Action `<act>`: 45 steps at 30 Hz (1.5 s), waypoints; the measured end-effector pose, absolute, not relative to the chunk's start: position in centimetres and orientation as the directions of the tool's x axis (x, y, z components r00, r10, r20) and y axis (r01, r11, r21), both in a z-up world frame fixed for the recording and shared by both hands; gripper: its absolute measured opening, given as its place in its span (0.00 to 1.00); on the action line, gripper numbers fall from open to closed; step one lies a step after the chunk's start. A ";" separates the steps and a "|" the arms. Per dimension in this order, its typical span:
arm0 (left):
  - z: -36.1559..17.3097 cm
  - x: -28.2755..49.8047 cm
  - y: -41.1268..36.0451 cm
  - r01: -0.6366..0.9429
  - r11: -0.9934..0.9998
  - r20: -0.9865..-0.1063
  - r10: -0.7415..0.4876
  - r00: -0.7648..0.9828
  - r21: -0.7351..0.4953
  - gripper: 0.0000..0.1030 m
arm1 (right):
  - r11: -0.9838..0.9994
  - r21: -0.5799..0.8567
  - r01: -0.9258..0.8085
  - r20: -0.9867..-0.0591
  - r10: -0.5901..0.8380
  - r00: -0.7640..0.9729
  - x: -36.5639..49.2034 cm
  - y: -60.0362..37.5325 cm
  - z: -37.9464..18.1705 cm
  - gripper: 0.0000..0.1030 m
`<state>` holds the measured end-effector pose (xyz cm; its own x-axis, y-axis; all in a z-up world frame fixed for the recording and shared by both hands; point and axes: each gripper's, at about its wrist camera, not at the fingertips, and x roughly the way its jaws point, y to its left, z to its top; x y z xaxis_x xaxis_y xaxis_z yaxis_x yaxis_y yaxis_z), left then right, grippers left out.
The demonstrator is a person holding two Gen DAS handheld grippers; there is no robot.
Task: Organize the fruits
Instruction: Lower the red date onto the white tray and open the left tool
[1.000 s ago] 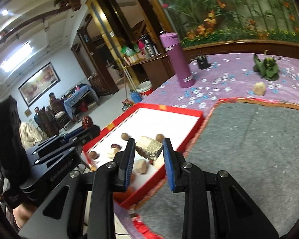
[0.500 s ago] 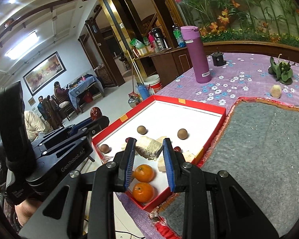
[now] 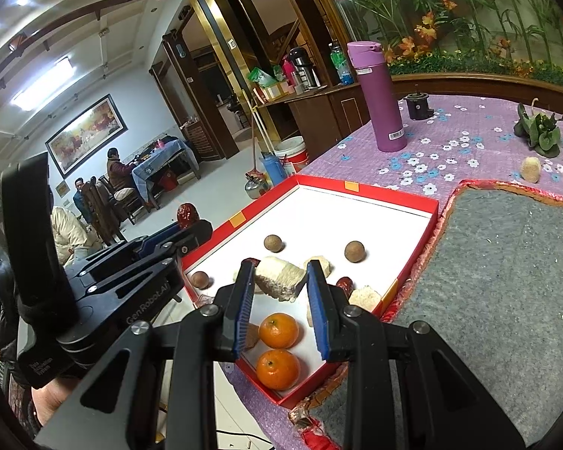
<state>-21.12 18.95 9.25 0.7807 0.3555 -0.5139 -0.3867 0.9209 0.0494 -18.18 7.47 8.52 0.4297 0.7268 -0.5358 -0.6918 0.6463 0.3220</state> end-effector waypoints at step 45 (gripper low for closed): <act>5.3 -15.8 20.6 -0.459 0.873 -0.631 0.450 0.632 0.163 0.79 | 0.666 0.396 -0.632 -0.556 0.722 0.412 -11.5 9.1 4.8 0.61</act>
<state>-15.79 20.56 5.26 0.6317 0.4499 -0.6313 -0.4594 0.8732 0.1626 -11.47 9.10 4.84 0.4115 0.7219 -0.5563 -0.6325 0.6657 0.3959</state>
